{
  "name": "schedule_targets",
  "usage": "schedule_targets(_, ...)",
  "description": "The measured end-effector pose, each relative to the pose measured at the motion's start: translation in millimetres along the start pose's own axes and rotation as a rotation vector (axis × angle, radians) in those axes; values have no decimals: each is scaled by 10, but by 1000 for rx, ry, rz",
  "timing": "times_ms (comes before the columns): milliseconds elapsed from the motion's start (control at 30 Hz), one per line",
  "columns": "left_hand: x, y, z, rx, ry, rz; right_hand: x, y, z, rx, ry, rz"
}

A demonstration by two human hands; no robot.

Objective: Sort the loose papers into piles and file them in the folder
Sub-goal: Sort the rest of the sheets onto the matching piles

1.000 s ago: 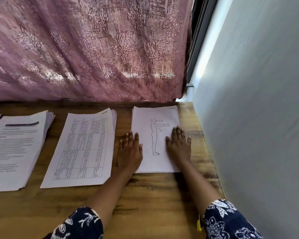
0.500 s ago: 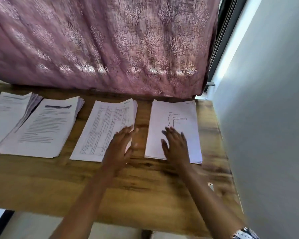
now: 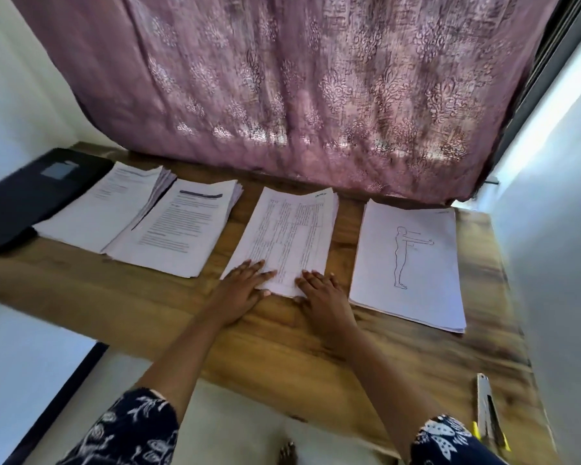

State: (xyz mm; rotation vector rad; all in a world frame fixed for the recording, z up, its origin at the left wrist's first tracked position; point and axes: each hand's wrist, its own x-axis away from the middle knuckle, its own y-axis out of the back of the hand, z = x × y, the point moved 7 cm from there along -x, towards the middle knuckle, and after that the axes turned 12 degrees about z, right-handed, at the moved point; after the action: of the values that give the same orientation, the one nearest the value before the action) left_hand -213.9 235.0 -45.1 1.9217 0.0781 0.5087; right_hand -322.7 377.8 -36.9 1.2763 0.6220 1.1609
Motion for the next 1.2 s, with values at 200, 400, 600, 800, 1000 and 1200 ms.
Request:
schedule_targets(200,-75,136,27,88,-46,-18,-91,156,63,36,-91,70)
schedule_targets(400,290,624,1149,43,5,-274,-667,388,1266,-58,54,-111)
schedule_targets(600,513,829,2700,-208,-54,60,-1671,-92,2248,-65,5,47)
schedule_targets(800,486,976,2881,-324,-273,124,-1821,-207,2521,-36,-103,11)
schedule_targets(1000,296,1061,2767,-246,-319,85,-1945,-175,2242,-58,-190,74)
schedule_targets(1200,301,1245,2790,-205,-335,41,-2068,41,2413,29,-177,59)
